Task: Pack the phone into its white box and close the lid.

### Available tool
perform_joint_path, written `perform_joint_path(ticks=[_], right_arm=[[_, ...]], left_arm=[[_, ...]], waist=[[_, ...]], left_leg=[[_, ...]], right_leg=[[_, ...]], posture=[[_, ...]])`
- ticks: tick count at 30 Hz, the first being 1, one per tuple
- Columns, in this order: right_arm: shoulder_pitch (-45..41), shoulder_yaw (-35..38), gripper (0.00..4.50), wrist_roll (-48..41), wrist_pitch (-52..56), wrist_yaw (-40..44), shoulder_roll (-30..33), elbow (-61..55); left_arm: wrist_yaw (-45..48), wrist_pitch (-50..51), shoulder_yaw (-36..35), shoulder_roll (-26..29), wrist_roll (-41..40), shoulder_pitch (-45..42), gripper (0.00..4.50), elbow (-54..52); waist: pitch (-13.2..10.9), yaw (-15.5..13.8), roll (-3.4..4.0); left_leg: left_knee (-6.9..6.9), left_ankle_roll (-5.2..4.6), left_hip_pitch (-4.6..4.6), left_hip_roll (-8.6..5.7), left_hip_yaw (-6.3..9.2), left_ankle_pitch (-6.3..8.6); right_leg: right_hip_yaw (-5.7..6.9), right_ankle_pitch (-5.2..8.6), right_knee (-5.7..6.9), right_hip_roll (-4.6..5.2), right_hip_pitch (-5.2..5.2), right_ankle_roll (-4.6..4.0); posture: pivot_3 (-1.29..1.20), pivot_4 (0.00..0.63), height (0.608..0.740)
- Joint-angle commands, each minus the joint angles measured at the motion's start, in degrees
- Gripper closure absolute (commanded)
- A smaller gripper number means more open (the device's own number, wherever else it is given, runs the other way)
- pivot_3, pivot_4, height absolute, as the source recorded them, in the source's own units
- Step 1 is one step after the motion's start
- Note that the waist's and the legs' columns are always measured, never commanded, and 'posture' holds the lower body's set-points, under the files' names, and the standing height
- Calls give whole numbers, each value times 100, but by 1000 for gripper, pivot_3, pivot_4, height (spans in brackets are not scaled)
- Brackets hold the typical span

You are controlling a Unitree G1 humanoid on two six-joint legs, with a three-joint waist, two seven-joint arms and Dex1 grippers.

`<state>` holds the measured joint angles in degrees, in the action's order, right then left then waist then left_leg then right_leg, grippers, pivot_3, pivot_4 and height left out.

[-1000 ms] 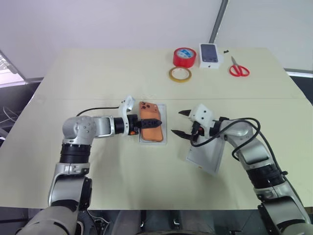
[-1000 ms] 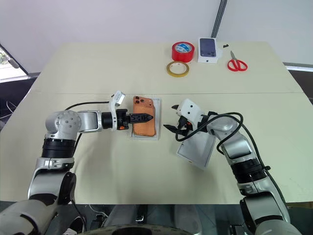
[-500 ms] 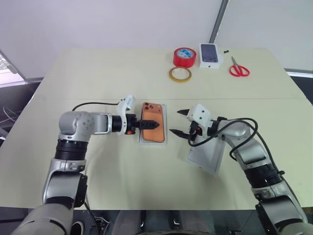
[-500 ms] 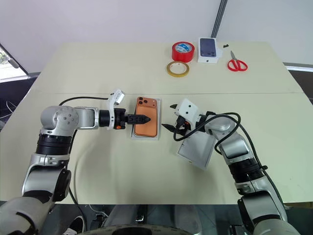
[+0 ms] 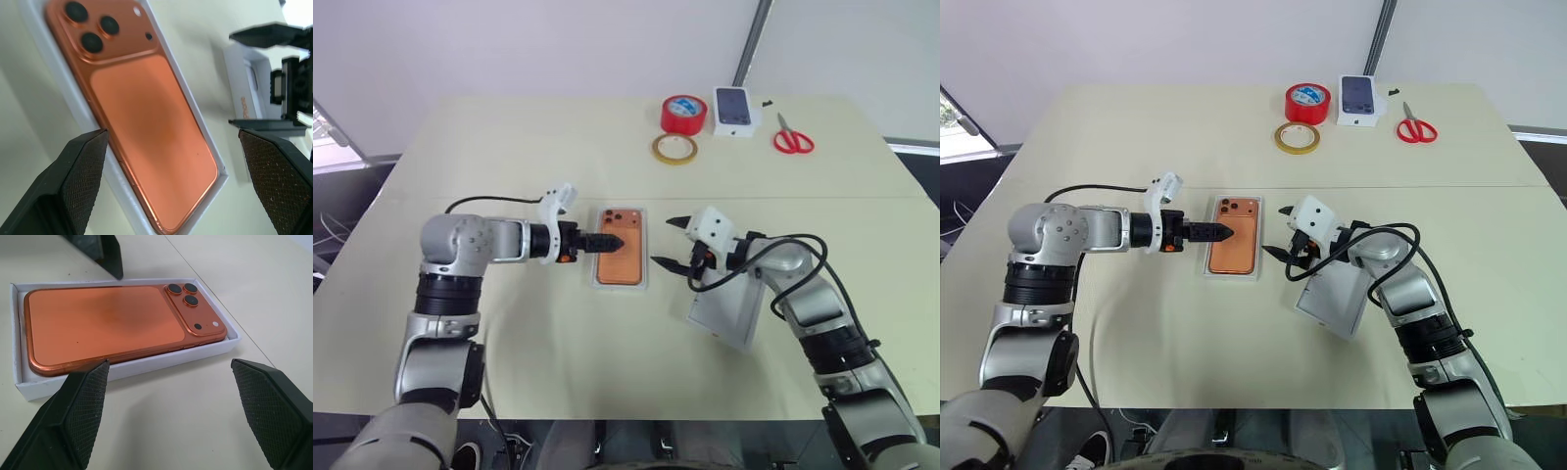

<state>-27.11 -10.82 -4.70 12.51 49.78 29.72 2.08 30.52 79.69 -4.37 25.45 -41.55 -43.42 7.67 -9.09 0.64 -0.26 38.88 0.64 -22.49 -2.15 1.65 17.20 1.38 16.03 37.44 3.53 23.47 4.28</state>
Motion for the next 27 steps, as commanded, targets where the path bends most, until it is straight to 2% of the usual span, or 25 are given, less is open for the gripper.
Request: perform_joint_path(ticks=[1, 4, 7, 8, 10, 11, 12, 15, 16, 17, 21, 23, 27], right_arm=[[-93, 35, 307, 18, -109, -34, -26, -56], [-100, 45, 307, -8, -94, -24, -39, -48], [-138, 114, 307, -76, -12, -60, -80, 18], [-144, 136, 565, -154, 72, -21, -104, 27], [-158, 99, 1252, -100, 33, -36, -110, 36], [-171, 91, 1781, -54, -8, -93, -125, 60], [-184, 85, 2173, -26, -33, -132, -140, 83], [-212, 24, 3850, 83, -123, -174, -150, 174], [-222, -18, 4273, 154, -175, -194, -145, 227], [-230, -69, 4500, 231, -219, -206, -136, 281], [-242, -225, 4500, 488, -364, -254, -132, 457], [-223, -312, 4500, 629, -444, -274, -112, 524], [-147, -341, 4500, 575, -359, -204, -193, 411]], left_arm=[[44, -81, -87, 172, 59, -49, 40, -292], [107, -303, -108, 292, 101, 24, 40, -598], [251, -1329, 69, 553, 621, 323, 40, -569], [284, -1600, 233, 689, 851, 443, 269, -495], [226, -2117, 356, 795, 1218, 580, 918, -296], [247, -2375, 389, 822, 1350, 625, 1469, -239], [336, -2629, 434, 852, 1453, 684, 1833, -213], [435, -2862, 376, 742, 1525, 777, 3483, -31], [489, -2963, 477, 733, 1622, 826, 3942, 9], [542, -3077, 603, 711, 1723, 889, 4411, 52], [663, -2909, 640, 361, 1608, 910, 4475, 144], [786, -2875, 1000, 303, 1813, 923, 4475, 115], [841, -2580, 1237, 14, 1818, 789, 4475, 183]], waist=[[0, 7, 0], [-1, 3, 0], [-1, 18, 1], [-1, 38, 2], [-2, 30, 3], [-2, 13, 3], [-2, 2, 3], [-3, -40, 2], [-3, -45, 2], [-3, -42, 2], [-3, -31, 2], [-3, -18, 2], [-2, -14, 4]], left_leg=[[0, 0, 0, 0, 0, 0], [0, 0, -1, 0, 0, 0], [0, 0, 0, 0, 0, 0], [-1, 0, 0, 0, 0, 0], [-8, 4, 2, 0, -1, -2], [-8, 5, 2, 0, 0, -3], [-8, 5, 1, 0, 0, -3], [-5, -1, -6, 0, 0, 1], [-4, -4, -7, 0, 0, 3], [-4, -6, -7, -1, 0, 3], [-4, -7, -8, -1, 0, 4], [-1, -8, -9, -1, 0, 4], [0, -8, -5, -1, -1, 4]], right_leg=[[0, 0, 0, 0, 0, 0], [0, 0, 0, 0, 1, 0], [0, 0, -1, 0, 0, 0], [0, 0, -2, 0, 1, 0], [-1, 0, -2, 0, 4, -1], [-1, 0, -1, 0, 4, -1], [-1, 0, -1, 0, 5, -1], [-1, 0, -6, 2, 5, -1], [-1, 0, -8, 2, 4, -1], [-1, 0, -11, 2, 3, -1], [-1, 0, -12, 2, 3, 0], [0, 0, -11, 2, 3, 0], [0, 0, -8, 2, -1, 0]], posture=[[0, 150, 740], [0, 150, 740], [0, 150, 740], [0, 150, 740], [0, 150, 740], [0, 150, 740], [0, 150, 740], [0, 150, 740], [0, 150, 740], [0, 150, 740], [0, 150, 740], [0, 150, 740], [0, 150, 740]])
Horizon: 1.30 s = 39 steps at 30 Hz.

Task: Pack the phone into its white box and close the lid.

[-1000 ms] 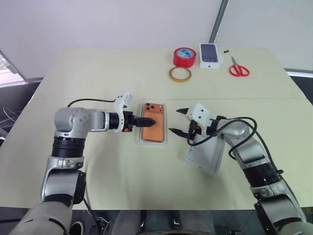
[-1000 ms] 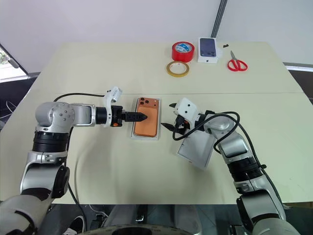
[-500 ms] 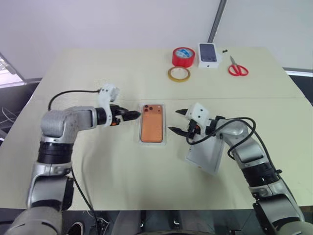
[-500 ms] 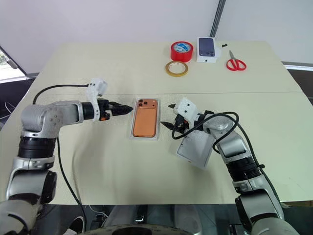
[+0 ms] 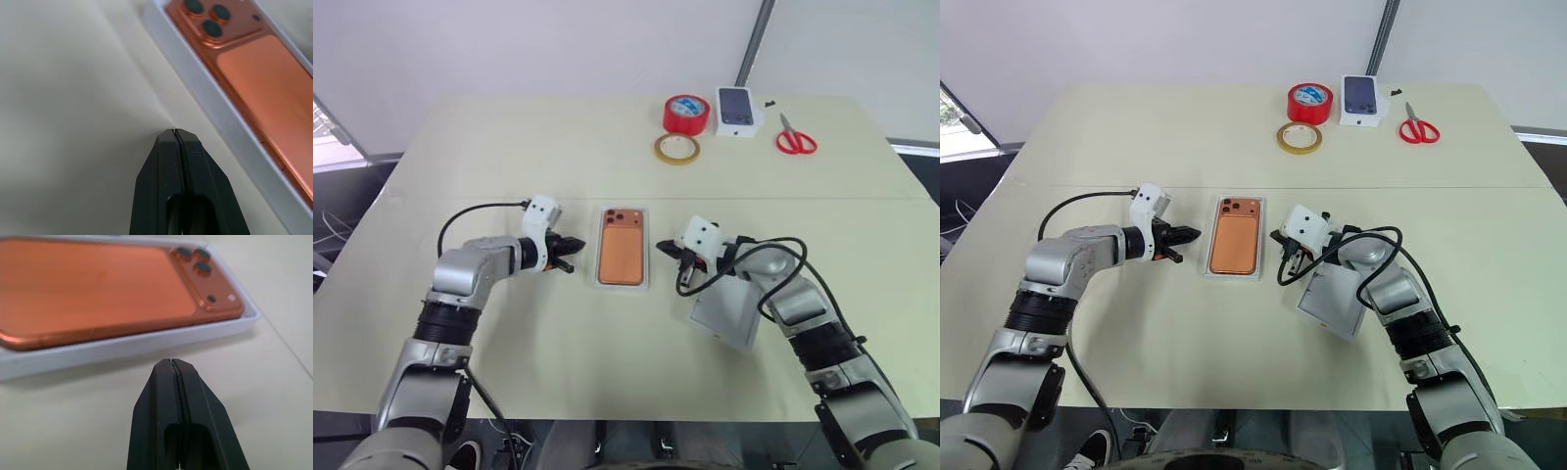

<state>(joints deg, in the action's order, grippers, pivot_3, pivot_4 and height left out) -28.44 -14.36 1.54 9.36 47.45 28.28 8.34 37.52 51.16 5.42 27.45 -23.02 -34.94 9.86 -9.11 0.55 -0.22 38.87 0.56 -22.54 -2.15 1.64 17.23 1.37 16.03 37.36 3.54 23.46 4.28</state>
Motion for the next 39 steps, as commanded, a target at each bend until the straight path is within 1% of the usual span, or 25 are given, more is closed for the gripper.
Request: perform_joint_path(ticks=[1, 6, 12, 16, 19, 23, 25, 32, 35, 39], right_arm=[[29, 7, 4500, -116, -14, 81, -76, -324], [350, 87, 4500, -587, 398, 469, -53, -1058], [942, 283, 4500, -946, 990, 865, 474, -2046], [1315, 453, 4500, -1059, 1237, 955, 833, -2436], [1553, 610, 4500, -1049, 1231, 933, 1049, -2497], [1897, 890, 4500, -1058, 1226, 986, 1398, -2545], [2053, 1041, 4500, -1086, 1180, 1036, 1556, -2545], [2381, 1523, 4500, -981, 794, 1202, 2106, -2140], [2366, 1627, 4500, -919, 597, 1213, 2231, -1891], [2317, 1733, 4500, -889, 498, 1236, 2291, -1654]], left_arm=[[255, 420, 367, -256, -112, -86, 4475, -133], [661, 811, 577, -410, -309, -139, 4475, -498], [1055, 946, 894, -541, -302, -189, 4475, -679], [1195, 1014, 1085, -798, -387, -255, 4475, -830], [1278, 935, 1291, -1102, -369, -345, 4475, -819], [1288, 807, 1395, -1646, -282, -615, 4475, -429], [1369, 705, 1511, -1806, -181, -712, 4475, -301], [1628, 379, 1730, -2503, 23, -1112, 4475, 267], [1736, 298, 1766, -2682, 113, -1214, 4475, 431], [1853, 207, 1899, -2776, 256, -1196, 4475, 428]], waist=[[0, -9, 0], [0, -14, 0], [0, -22, 0], [0, -81, 0], [0, -146, 0], [0, -280, -1], [0, -320, -1], [0, -378, -2], [-1, -414, -4], [-1, -407, -4]], left_leg=[[0, 0, 0, 0, 0, 0], [3, -4, 0, 0, 0, 2], [6, -7, 1, 0, 1, 4], [8, -12, 1, 0, 1, 7], [11, -16, 1, 0, 0, 9], [25, -33, 0, -3, 1, 19], [27, -39, 0, -6, 1, 22], [35, -55, -3, -16, 2, 31], [38, -59, 0, -18, 1, 33], [38, -61, 4, -17, 1, 35]], right_leg=[[0, 0, 1, 0, -1, 0], [1, 0, 1, 0, -3, 0], [0, 0, -1, 0, -7, 0], [0, 0, -5, 0, -9, 0], [0, 0, -11, 0, -12, 0], [0, 0, -25, 2, -29, 0], [0, 0, -29, 2, -33, 1], [0, 0, -40, 10, -43, 1], [0, 0, -50, 10, -54, 1], [1, 0, -54, 10, -58, 1]], posture=[[0, 150, 740], [0, 150, 740], [0, 150, 740], [0, 150, 740], [0, 150, 740], [0, 150, 740], [0, 150, 740], [0, 150, 740], [0, 150, 740], [0, 150, 740]])
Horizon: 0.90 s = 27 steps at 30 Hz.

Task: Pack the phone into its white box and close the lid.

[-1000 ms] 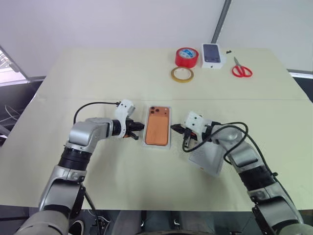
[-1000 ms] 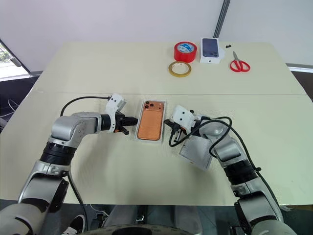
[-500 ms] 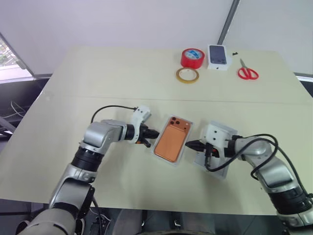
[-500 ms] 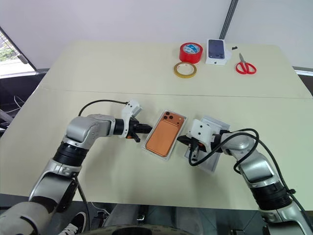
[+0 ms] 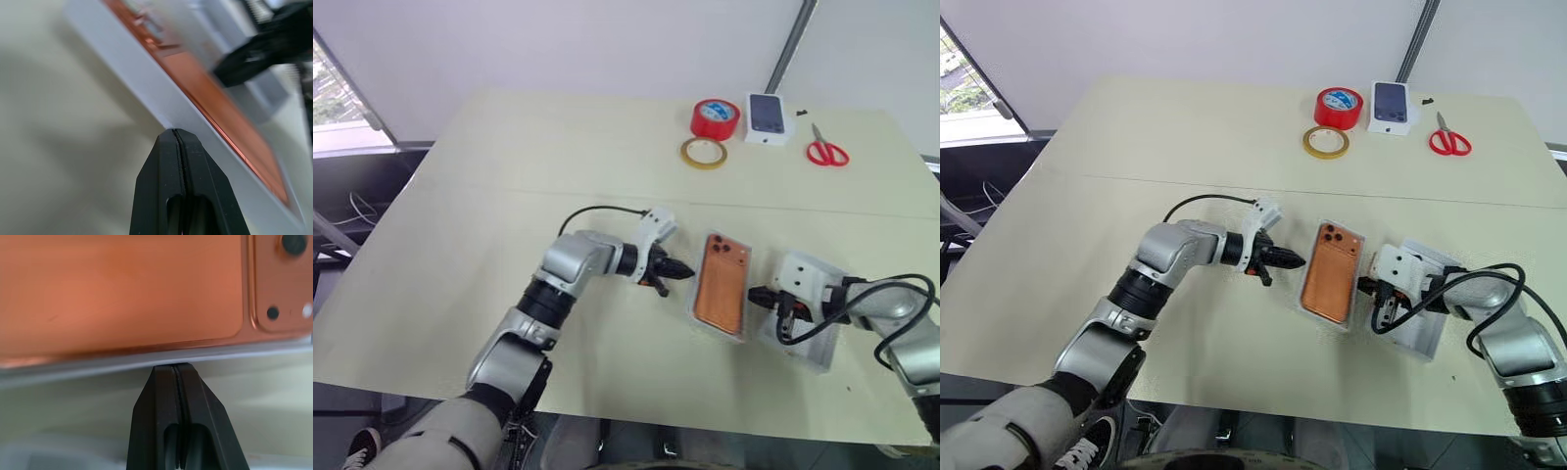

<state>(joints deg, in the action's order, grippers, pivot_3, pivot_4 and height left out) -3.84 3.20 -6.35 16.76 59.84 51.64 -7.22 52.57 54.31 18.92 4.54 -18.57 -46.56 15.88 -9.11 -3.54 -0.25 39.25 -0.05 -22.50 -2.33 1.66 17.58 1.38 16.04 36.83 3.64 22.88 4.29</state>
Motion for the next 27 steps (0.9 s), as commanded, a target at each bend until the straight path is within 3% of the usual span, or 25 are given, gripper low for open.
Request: perform_joint_path(ticks=[1, 12, 27], right_arm=[[-125, 0, 4500, -86, -271, -3, -38, -83], [-14, 5, 4500, -140, -215, 136, 37, -170], [-99, -88, 4500, -40, -146, 209, 95, -49]], left_arm=[[364, -148, 608, -475, -125, -22, 4475, -157], [280, -467, 569, -214, 247, -3, 4475, 208], [-40, -682, 214, -301, 261, 70, 4475, 339]], waist=[[0, 2, 0], [-4, 133, -1], [-4, 151, -1]], left_leg=[[0, 0, 1, 0, 0, 0], [-2, 4, 0, 2, 0, -3], [-3, 11, 7, 7, -1, -6]], right_leg=[[0, 0, 0, 0, 0, 0], [0, 6, 11, 0, 7, 10], [-1, 6, 22, -4, 10, 11]], posture=[[0, 150, 740], [0, 150, 740], [0, 150, 740]])
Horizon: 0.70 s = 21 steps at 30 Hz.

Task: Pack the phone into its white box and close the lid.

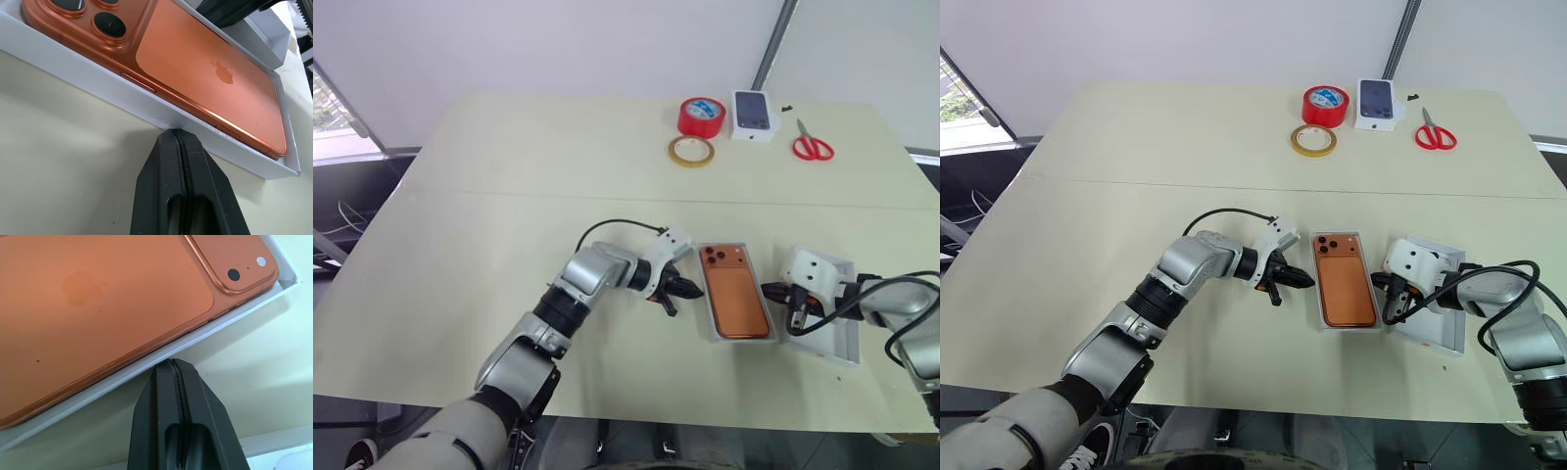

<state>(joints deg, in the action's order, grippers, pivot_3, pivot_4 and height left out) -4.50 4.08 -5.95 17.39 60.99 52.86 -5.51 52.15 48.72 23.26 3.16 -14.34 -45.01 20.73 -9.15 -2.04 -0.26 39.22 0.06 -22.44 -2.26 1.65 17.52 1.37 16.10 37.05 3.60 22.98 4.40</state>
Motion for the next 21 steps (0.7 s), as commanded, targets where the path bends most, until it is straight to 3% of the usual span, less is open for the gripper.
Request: perform_joint_path(ticks=[1, 21], right_arm=[[-55, -187, 4500, -67, -228, 86, -48, -182], [-16, -175, 4500, 35, -473, 33, 46, -34]], left_arm=[[74, -63, -170, -131, -196, -34, 4475, -260], [-11, -484, -136, 120, 181, 167, 4475, -247]], waist=[[0, 4, 0], [0, 14, 0]], left_leg=[[0, 0, 0, 0, 0, 0], [-2, 10, 0, 2, 0, -6]], right_leg=[[0, 0, 0, 0, 0, 0], [0, 0, 5, -3, 4, 0]], posture=[[0, 150, 740], [0, 150, 740]])
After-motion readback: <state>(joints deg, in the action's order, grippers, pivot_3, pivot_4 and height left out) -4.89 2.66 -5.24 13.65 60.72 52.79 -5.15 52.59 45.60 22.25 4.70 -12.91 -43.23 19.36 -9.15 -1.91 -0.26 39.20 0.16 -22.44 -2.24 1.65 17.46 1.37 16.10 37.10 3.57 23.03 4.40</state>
